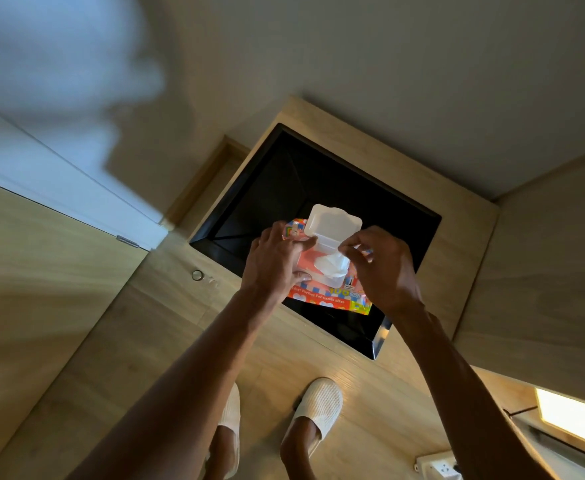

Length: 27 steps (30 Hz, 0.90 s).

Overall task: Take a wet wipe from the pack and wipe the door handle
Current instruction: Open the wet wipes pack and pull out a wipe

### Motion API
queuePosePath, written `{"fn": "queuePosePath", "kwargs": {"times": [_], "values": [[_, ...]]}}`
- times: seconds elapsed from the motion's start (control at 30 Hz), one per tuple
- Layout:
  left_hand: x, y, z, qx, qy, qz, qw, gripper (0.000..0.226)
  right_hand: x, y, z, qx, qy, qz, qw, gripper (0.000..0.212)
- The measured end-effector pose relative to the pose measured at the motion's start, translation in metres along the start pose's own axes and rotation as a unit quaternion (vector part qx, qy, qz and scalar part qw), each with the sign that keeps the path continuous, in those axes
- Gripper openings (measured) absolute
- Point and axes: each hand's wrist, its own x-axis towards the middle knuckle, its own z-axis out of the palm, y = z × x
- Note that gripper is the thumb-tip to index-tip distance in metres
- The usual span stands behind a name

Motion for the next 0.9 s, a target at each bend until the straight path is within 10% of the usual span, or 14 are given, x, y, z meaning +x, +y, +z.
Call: {"fn": "queuePosePath", "kwargs": {"times": [0.37,0.9], "values": [[0.001,0.003,-0.002,0.008,-0.004,0.003,1.0,0.07,-0.002,-0.003,-0.021,0.137,-0.01,0.025,0.99,0.014],[0.0,0.005,-0.001,0.02,-0.006,0.004,1.0,0.071,-0.013,0.012,-0.007,0.004,-0.072,0.083,0.994,0.026]]}}
